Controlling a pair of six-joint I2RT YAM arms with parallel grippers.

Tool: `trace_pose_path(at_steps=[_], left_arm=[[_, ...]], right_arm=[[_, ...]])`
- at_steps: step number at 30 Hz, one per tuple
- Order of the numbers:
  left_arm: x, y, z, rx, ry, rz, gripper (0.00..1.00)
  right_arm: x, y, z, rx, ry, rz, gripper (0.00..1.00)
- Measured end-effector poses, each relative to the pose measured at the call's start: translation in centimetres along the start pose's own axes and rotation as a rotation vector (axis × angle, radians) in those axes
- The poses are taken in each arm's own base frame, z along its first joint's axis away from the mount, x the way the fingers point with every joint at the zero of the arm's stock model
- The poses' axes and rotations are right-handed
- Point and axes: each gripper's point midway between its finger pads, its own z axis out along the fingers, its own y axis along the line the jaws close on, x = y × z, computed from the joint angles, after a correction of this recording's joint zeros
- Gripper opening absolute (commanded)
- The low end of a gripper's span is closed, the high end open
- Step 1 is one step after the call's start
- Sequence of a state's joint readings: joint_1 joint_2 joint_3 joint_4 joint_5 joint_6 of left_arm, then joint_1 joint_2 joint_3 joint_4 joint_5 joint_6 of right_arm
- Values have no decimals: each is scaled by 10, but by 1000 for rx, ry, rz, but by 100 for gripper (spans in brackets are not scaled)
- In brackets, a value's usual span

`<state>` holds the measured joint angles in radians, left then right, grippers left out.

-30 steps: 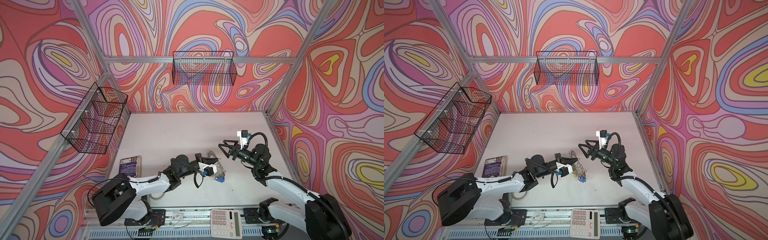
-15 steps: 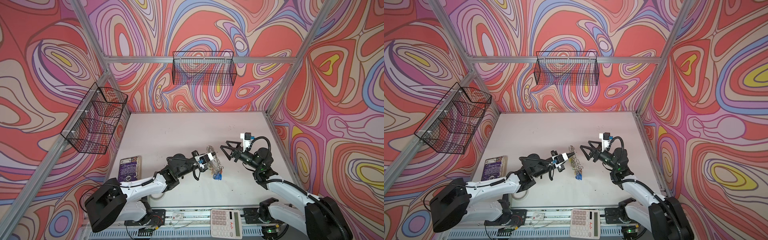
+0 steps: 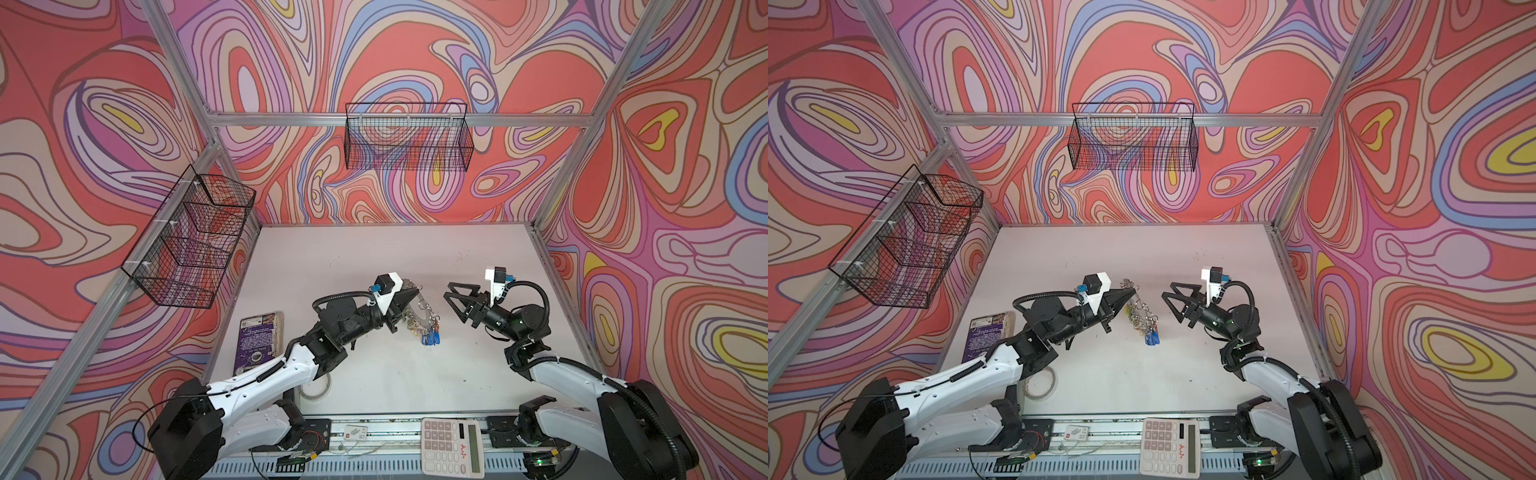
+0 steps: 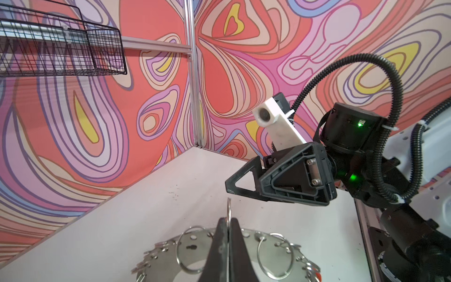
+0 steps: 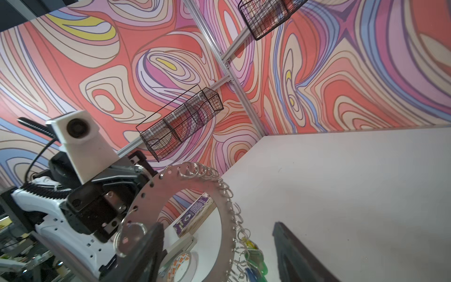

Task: Attach keys to a key ring
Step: Pass the keyring.

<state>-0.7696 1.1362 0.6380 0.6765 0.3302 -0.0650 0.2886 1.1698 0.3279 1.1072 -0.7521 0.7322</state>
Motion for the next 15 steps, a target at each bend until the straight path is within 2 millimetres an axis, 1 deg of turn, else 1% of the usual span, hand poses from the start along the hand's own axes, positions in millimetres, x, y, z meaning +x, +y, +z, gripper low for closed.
trace_pose_path(at_steps=[1, 6, 9, 11, 15], left_arm=[[-1, 1, -1, 9, -1, -19, 0], [0, -4, -1, 75, 10, -99, 0], [4, -4, 0, 97, 21, -138, 0], [8, -4, 3, 109, 25, -162, 0], [12, -3, 7, 132, 26, -207, 0]], right_arm=[[-1, 2, 3, -19, 9, 4, 65], [-5, 13, 13, -92, 37, 22, 62], [-7, 20, 20, -135, 48, 23, 56], [-7, 24, 25, -161, 60, 30, 54], [1, 31, 33, -204, 85, 54, 47]])
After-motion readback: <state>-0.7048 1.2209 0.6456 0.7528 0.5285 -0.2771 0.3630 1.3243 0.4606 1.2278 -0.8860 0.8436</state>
